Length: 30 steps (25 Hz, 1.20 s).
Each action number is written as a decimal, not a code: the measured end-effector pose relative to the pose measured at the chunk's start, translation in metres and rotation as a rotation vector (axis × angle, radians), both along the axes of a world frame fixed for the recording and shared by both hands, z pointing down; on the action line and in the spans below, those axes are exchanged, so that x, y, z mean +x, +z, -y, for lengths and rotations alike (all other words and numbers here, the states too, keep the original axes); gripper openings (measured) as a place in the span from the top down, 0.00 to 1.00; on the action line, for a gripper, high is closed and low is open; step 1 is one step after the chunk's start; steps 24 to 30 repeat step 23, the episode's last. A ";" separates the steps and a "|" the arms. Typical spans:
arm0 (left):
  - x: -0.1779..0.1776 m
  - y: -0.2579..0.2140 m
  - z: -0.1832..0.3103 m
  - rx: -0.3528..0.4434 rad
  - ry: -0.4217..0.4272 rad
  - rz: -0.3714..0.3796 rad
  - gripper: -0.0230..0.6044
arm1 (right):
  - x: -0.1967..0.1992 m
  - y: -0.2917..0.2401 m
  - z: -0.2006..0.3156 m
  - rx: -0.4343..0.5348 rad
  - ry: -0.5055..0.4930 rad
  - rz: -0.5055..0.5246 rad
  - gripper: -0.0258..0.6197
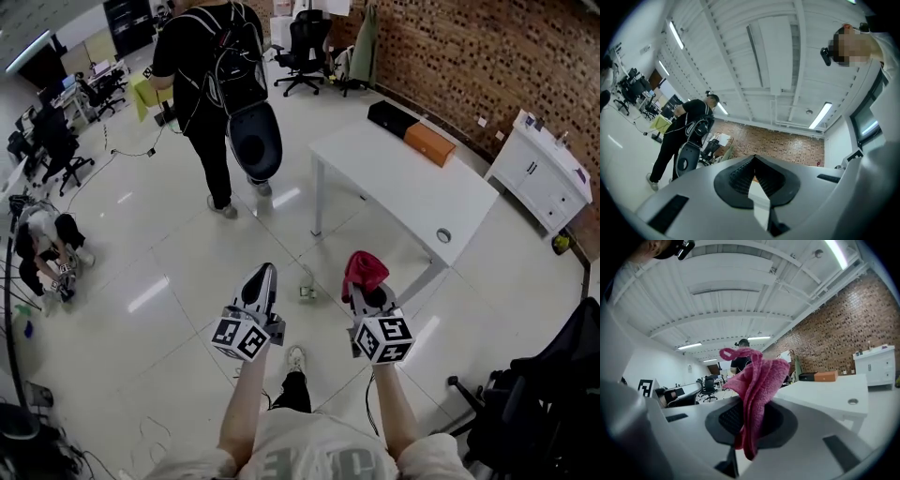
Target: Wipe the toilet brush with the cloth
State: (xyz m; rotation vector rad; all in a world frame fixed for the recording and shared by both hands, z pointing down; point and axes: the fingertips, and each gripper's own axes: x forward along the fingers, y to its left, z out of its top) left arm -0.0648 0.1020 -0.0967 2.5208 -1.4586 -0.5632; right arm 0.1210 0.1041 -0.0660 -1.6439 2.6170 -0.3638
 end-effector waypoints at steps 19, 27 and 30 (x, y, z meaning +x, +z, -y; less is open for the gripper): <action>0.019 -0.052 -0.146 0.101 0.043 0.082 0.96 | -0.005 -0.053 -0.137 0.089 -0.021 0.054 0.91; 0.004 -0.055 -0.147 0.117 0.034 0.083 0.96 | -0.024 -0.061 -0.135 0.115 -0.041 0.069 0.91; 0.004 -0.055 -0.147 0.117 0.034 0.083 0.96 | -0.024 -0.061 -0.135 0.115 -0.041 0.069 0.91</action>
